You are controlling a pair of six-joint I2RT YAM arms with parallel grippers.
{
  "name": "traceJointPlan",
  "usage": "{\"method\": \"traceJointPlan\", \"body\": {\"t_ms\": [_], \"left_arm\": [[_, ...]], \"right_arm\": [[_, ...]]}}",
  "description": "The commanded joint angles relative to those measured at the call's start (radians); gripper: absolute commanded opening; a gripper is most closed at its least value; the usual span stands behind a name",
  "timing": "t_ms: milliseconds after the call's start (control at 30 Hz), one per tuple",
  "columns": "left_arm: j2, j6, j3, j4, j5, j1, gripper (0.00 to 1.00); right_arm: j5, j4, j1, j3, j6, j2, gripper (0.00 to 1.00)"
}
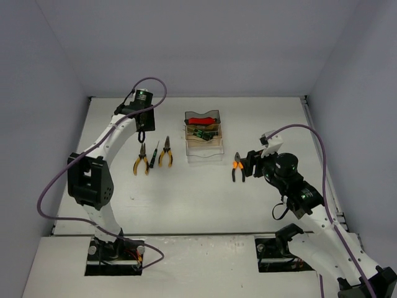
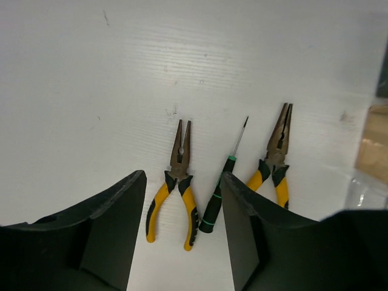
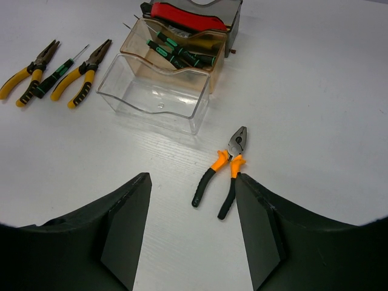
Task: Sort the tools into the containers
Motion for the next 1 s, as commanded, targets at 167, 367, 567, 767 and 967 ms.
{"method": "traceJointPlan", "body": {"t_ms": [167, 367, 567, 767, 967], "left_arm": [[0.25, 0.221, 0.214, -0.181, 0.191, 0.031, 0.41], [0.339, 0.22, 0.259, -0.222, 0.253, 0.042, 0.36], [0.38, 0.215, 0.277, -0.222, 0.324, 0.042, 0.33], [0.427, 0.202, 0.306, -0.256, 0.346, 0.051, 0.3], [0.46, 0.189, 0.314, -0.291, 0.344, 0.052, 0.26]], "right_arm": [[-0.012, 0.067, 0.014, 0.003, 0.012, 0.012, 0.56], [-0.011, 0.069, 0.017, -0.001, 0.012, 0.026, 0.56], [-0.01, 0.07, 0.017, -0.003, 0.012, 0.033, 0.57], [-0.006, 0.068, 0.018, -0.004, 0.012, 0.029, 0.57], [-0.002, 0.068, 0.018, -0.004, 0.012, 0.029, 0.57]]}}
